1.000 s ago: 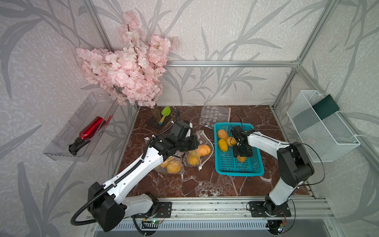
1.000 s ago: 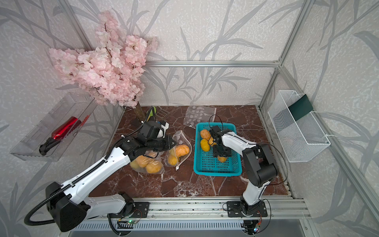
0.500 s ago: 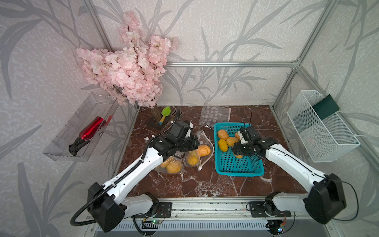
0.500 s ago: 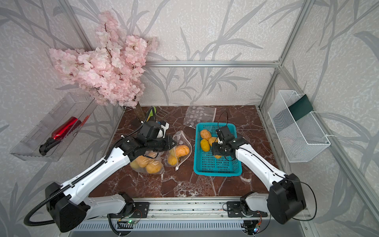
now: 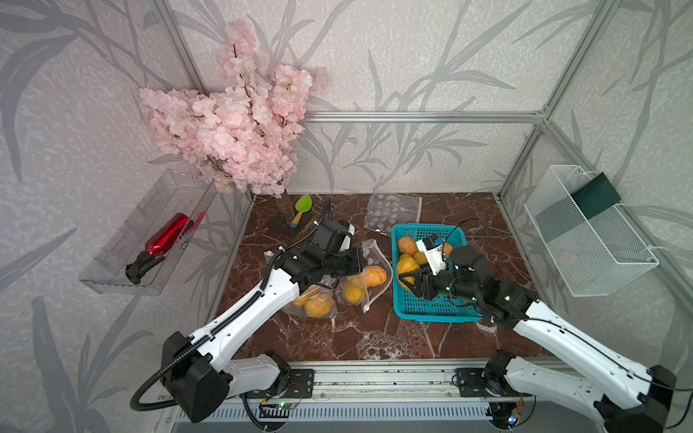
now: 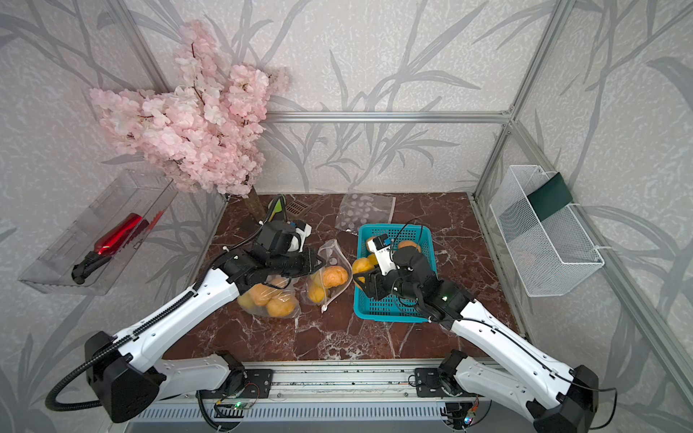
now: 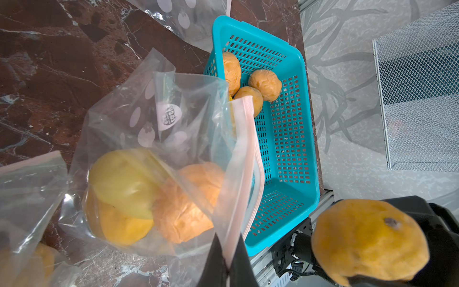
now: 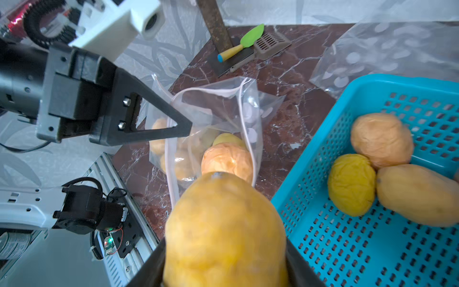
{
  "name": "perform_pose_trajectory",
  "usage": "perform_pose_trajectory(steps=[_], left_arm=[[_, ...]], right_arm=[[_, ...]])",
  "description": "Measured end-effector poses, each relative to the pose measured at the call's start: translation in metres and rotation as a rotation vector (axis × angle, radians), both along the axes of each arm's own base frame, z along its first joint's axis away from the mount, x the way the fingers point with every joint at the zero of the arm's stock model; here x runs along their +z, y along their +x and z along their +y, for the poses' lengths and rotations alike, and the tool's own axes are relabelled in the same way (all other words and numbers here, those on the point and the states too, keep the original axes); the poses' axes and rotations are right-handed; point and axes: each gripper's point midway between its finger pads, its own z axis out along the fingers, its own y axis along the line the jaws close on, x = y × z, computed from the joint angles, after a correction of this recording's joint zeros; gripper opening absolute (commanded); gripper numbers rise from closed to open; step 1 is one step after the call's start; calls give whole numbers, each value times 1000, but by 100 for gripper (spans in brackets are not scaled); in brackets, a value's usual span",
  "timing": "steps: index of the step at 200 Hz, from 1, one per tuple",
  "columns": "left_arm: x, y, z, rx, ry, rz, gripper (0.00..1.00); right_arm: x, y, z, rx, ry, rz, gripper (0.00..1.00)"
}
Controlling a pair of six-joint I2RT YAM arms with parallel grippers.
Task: Put the potatoes into a zipper bag and zip it
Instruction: Place the potato into the zipper food storage bag.
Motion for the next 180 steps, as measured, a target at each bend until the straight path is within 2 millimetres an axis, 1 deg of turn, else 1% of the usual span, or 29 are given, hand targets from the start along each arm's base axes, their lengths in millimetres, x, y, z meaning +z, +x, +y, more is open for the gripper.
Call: perform_pose_trajectory(steps=[19, 47, 54, 68, 86, 103, 118, 132, 158, 180], left_arm=[[1, 0, -1, -4, -4, 0, 0], [1, -2, -2, -13, -13, 4, 0], [1, -1, -2, -10, -8, 2, 0], [1, 4, 3, 15, -5, -1, 0], [0, 8, 7, 34, 4, -7, 0], [2, 6, 5, 26, -6, -8, 0], [3, 3, 2, 13, -17, -3, 0], [4, 0, -1, -6, -29, 2, 0], [6, -2, -5, -21, -43, 3, 0], [8, -1, -5, -20, -50, -5, 0]], right_arm=[[-11, -1, 27, 60, -49, 21, 38], [-20, 3, 65, 114, -108, 25, 32], [-22, 7, 72, 116, -122, 28, 32], [-29, 15, 79, 102, -156, 38, 32], [-39, 24, 82, 75, -202, 50, 31], [-50, 32, 80, 43, -248, 56, 31], [-56, 39, 78, 12, -277, 47, 32], [-55, 46, 76, -19, -295, 29, 32], [-45, 56, 72, -64, -306, -3, 32], [-41, 61, 68, -91, -319, -14, 37]])
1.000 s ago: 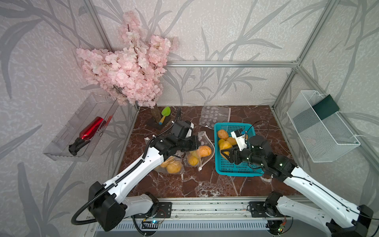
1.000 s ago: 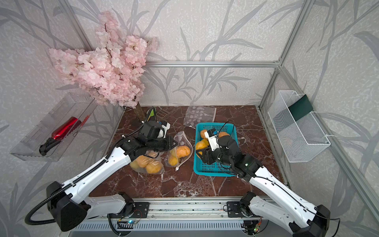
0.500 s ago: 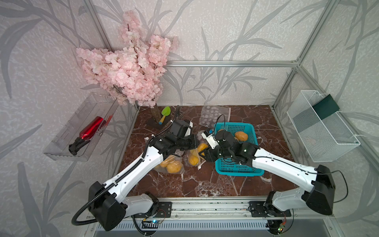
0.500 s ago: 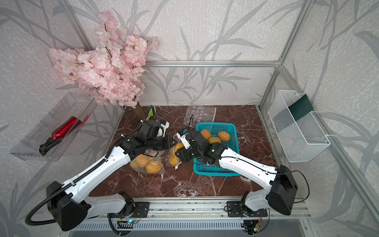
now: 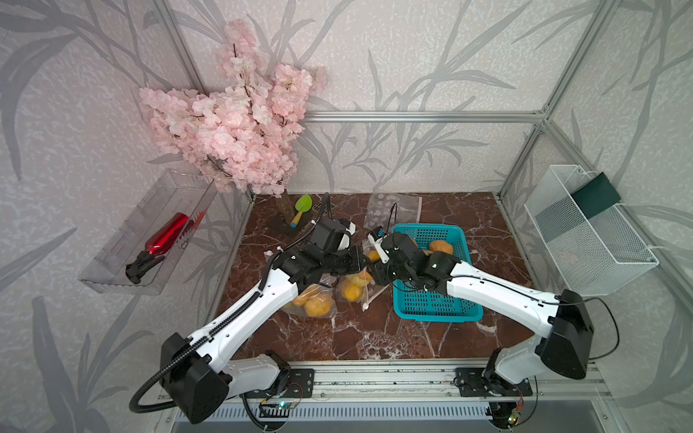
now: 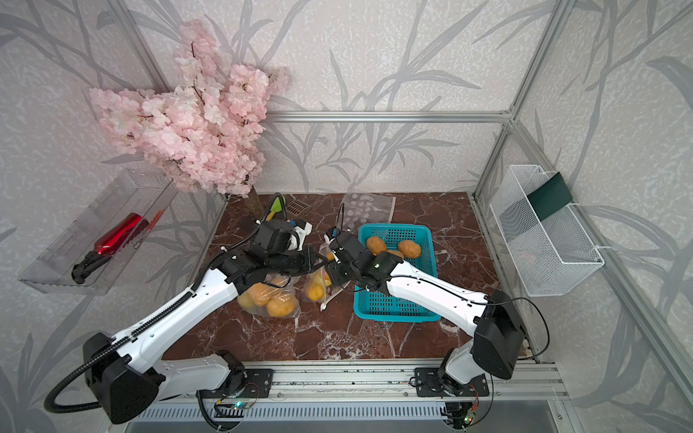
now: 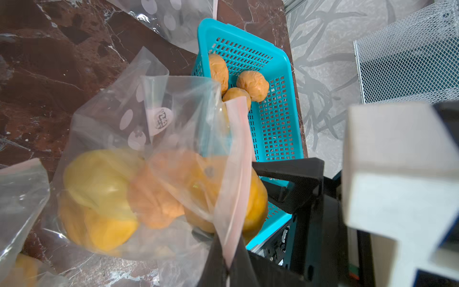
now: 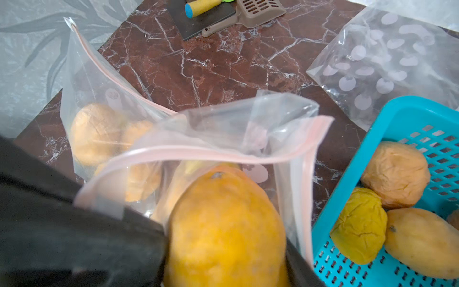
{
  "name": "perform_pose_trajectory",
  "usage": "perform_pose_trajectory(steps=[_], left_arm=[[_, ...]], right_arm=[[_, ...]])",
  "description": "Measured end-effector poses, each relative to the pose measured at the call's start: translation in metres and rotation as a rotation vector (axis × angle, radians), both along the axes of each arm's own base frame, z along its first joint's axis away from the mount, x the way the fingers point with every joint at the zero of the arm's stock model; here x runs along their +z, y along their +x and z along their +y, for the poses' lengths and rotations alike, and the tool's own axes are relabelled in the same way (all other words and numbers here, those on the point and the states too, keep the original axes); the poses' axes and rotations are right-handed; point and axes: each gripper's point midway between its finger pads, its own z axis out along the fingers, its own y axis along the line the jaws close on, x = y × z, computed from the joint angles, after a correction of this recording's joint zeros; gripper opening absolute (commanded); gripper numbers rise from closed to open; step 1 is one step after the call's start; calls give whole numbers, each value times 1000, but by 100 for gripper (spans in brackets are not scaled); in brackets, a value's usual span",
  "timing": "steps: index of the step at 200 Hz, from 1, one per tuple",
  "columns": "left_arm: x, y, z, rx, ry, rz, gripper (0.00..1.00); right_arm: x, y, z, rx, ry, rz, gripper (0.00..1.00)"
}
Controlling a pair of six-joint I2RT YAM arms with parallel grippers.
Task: Put the potatoes into a zipper bag and zip it
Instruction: Place the potato into the zipper food storage bag, then adjust the zipper food storage bag at the center of the board.
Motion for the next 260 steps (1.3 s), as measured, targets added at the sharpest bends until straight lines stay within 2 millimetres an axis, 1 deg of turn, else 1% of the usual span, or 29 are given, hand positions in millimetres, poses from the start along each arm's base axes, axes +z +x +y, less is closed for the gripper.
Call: perform_pose_trajectory(steps=[25, 39, 48, 50, 54, 62, 75, 84, 93, 119, 132, 152, 181, 191, 202, 215, 223, 242, 249, 260], left_arm=[[1, 1, -1, 0, -5, -5, 0], [2, 2, 0, 3, -6, -8, 0], [2, 3, 1, 9, -4, -10, 0], [2, 4, 1, 11, -4, -10, 0], [2, 4, 2, 14, -2, -11, 0], [1, 6, 3, 22, 2, -14, 0], [1, 8, 6, 32, 8, -17, 0], [1, 8, 6, 32, 6, -15, 0], [1, 7, 5, 31, 5, -17, 0], [3, 6, 5, 29, 3, -19, 0], [4, 6, 5, 28, 1, -22, 0], [4, 3, 3, 19, 1, -18, 0], [3, 0, 2, 9, 1, -12, 0], [2, 0, 2, 7, 1, -8, 0], [2, -1, 2, 6, 2, -6, 0], [2, -1, 2, 6, 1, -6, 0], [2, -1, 2, 6, 1, -6, 0], [4, -2, 2, 6, -1, -10, 0], [4, -2, 3, 6, -2, -11, 0], [5, -2, 3, 6, -2, -11, 0]], right_arm=[[1, 3, -2, -21, -12, -1, 46], [-2, 5, -2, -30, -23, 3, 52], [-5, 7, -1, -33, -36, 10, 58], [-6, 8, -1, -34, -39, 12, 61], [-7, 9, 0, -36, -46, 17, 64], [-11, 10, 0, -40, -63, 25, 74], [-18, 12, -1, -49, -82, 40, 85], [-21, 12, -2, -49, -93, 43, 90], [-22, 11, -4, -50, -99, 47, 92], [-20, 10, -5, -51, -101, 47, 93], [-15, 9, -8, -55, -93, 37, 94], [4, 5, -13, -66, -43, 11, 95], [39, -3, -32, -100, 48, -29, 95], [47, -3, -40, -117, 73, -38, 95], [51, -2, -51, -149, 92, -38, 95], [50, 1, -64, -196, 100, -25, 95], [45, 2, -71, -224, 99, -9, 93], [22, 3, -86, -281, 78, 56, 84], [13, 2, -88, -292, 69, 83, 82], [-1, -1, -90, -301, 54, 123, 81]])
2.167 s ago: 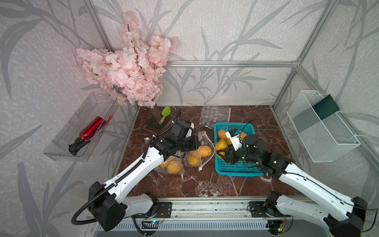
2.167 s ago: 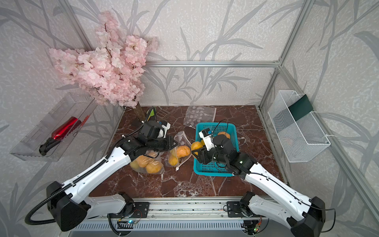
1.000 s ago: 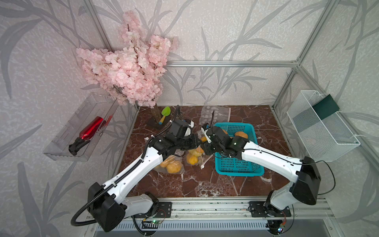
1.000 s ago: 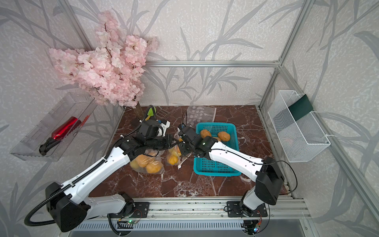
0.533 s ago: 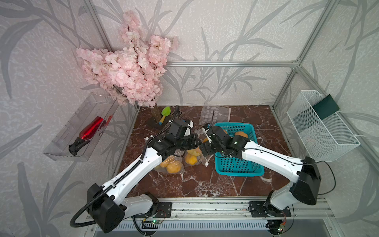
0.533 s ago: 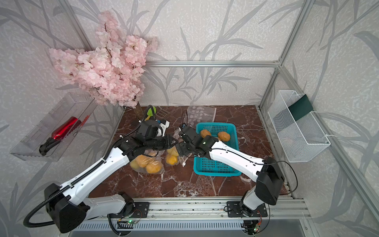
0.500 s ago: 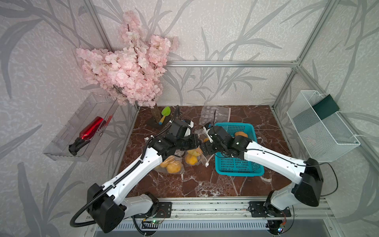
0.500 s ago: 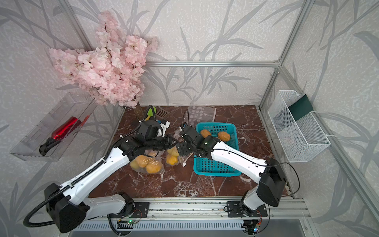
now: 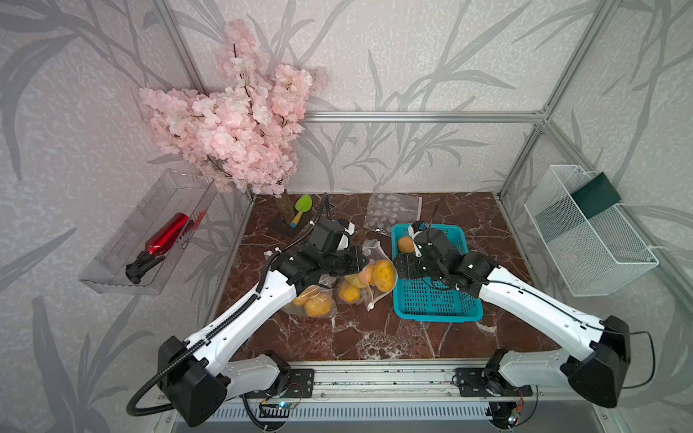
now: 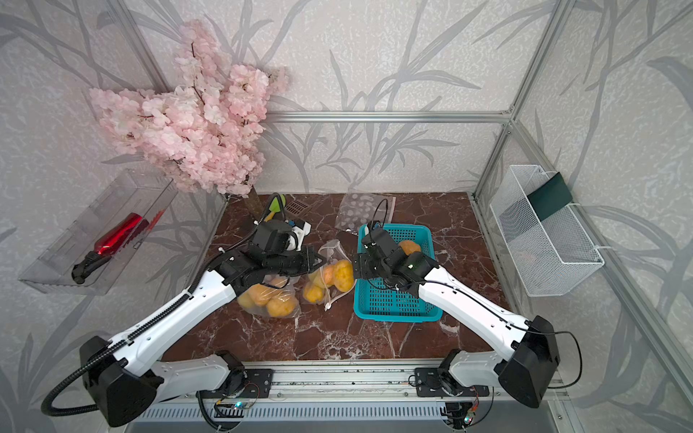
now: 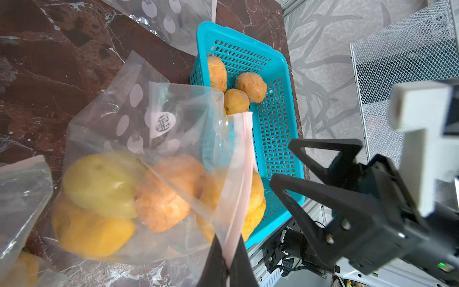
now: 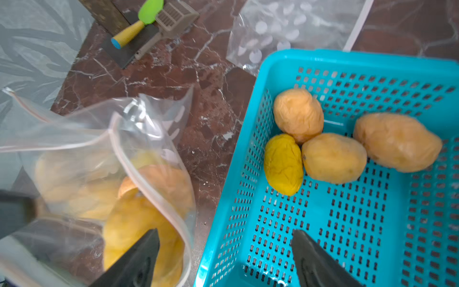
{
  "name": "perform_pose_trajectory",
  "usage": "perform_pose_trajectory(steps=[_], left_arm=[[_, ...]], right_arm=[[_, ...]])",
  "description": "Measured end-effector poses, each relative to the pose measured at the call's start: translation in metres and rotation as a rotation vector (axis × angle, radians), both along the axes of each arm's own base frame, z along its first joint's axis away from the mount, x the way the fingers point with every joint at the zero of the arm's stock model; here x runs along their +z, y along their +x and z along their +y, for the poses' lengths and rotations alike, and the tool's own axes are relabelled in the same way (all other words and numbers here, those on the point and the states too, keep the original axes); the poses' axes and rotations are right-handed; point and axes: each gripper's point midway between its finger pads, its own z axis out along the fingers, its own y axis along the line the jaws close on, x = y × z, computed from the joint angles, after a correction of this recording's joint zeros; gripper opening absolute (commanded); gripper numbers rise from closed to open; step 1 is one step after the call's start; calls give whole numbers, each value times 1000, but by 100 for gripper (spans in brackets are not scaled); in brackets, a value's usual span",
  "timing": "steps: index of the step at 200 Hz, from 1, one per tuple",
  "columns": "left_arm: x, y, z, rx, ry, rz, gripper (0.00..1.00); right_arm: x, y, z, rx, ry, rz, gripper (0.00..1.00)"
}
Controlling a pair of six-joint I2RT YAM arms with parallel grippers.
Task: Put the potatoes into a zipper bag and zip it
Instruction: Adjust the zipper food storage bag at the center of the board.
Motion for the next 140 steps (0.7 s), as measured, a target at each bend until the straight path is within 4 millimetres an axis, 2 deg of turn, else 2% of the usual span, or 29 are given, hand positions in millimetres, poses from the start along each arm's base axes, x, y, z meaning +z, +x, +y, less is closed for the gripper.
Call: perform_pose_trajectory(steps=[25, 96, 105, 119, 131, 140], left_arm=[[0, -1, 0, 0, 2, 2, 0], [-1, -1, 1, 0, 3, 5, 0], [-1, -1, 1, -1, 2, 5, 0], [-1, -2, 0, -3, 1, 6, 0], [-1, -2, 0, -6, -1, 7, 0], [-1, -3, 0, -8, -3, 8, 0]], right_arm=[[-22, -8, -1, -2, -13, 68, 78], [-39, -10, 9, 9, -1, 133, 71], [-43, -9, 11, 10, -5, 143, 64], [-49, -8, 13, 10, -10, 155, 46], [-52, -8, 14, 14, -12, 162, 27], [-54, -8, 16, 18, -11, 168, 10]])
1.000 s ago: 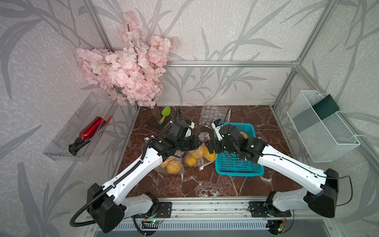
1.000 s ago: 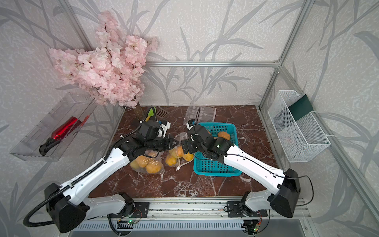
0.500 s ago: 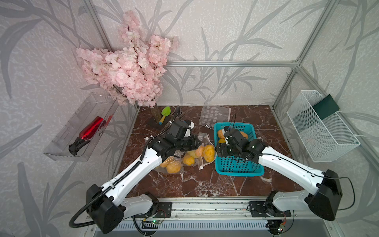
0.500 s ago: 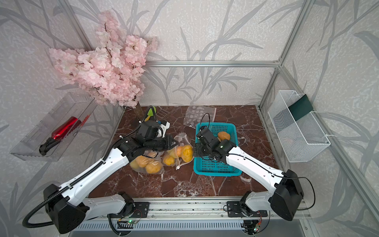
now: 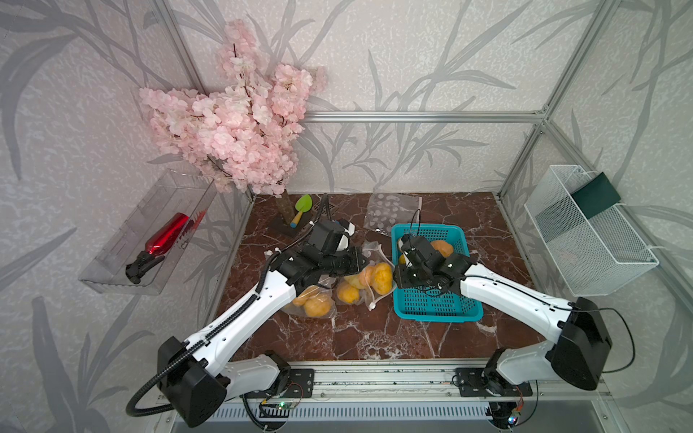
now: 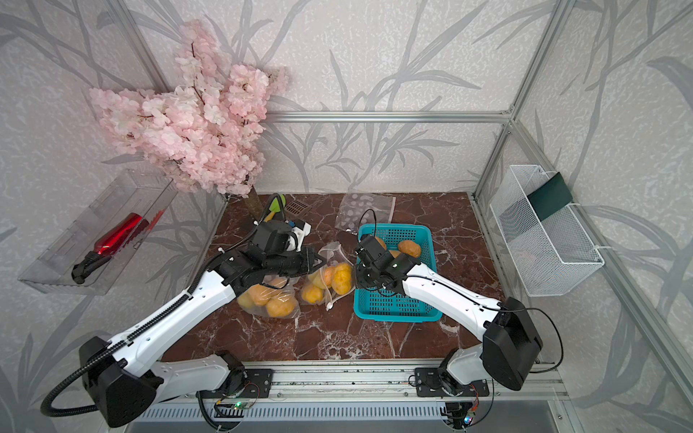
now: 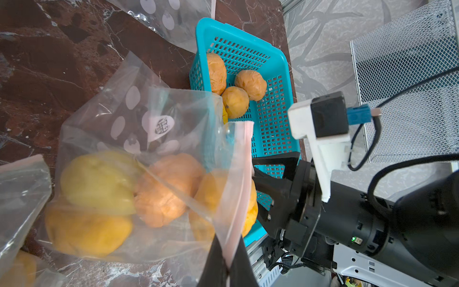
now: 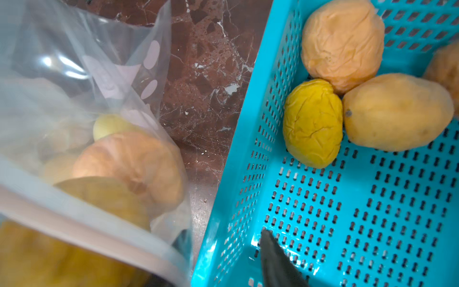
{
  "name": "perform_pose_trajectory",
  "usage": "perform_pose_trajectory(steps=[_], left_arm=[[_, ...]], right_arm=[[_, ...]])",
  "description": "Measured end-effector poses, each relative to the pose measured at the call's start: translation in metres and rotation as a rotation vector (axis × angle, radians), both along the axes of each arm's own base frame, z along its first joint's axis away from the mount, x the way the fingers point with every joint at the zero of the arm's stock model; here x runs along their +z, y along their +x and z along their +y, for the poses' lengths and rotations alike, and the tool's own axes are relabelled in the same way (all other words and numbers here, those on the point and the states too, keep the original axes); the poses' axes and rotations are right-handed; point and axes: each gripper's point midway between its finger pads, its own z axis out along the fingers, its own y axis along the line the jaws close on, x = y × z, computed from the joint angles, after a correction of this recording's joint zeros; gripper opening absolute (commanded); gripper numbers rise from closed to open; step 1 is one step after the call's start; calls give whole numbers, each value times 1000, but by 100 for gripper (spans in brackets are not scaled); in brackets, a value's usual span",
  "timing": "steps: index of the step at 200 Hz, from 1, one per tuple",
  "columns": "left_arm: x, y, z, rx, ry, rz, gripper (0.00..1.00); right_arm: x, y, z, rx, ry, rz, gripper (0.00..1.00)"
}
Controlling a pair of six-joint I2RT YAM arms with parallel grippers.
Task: Put the potatoes into a zipper bag and zip it
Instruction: Adjust the zipper food storage bag at the center of the board.
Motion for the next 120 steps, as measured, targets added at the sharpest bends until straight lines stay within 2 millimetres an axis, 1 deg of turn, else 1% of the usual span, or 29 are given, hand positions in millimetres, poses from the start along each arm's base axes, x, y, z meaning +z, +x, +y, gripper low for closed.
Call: perform_pose_trajectory(steps=[6, 26, 44, 53, 65, 84, 94, 104, 110, 120], left_arm=[[0, 0, 0, -1, -1, 1, 0], [0, 0, 0, -2, -3, 1, 0], [1, -1, 0, 2, -10, 1, 0], [2, -3, 1, 10, -20, -2, 0], [3, -6, 5, 23, -31, -5, 0], [10, -9, 10, 45, -47, -18, 0], [12, -9, 11, 53, -54, -21, 0], [11, -7, 11, 63, -52, -14, 0], [10, -6, 11, 69, -48, -9, 0], [6, -1, 10, 81, -37, 1, 0]], right_arm=[[0, 1, 1, 1, 0, 1, 0], [7, 3, 1, -6, -2, -5, 0], [21, 6, -5, -28, -44, -25, 0], [33, 8, -8, -40, -69, -38, 0], [53, 15, -10, -48, -106, -63, 0], [88, 33, -1, -45, -174, -120, 0], [99, 39, 6, -29, -207, -138, 0], [103, 41, 14, -7, -243, -148, 0], [102, 40, 18, 9, -261, -147, 0], [95, 36, 25, 44, -293, -136, 0]])
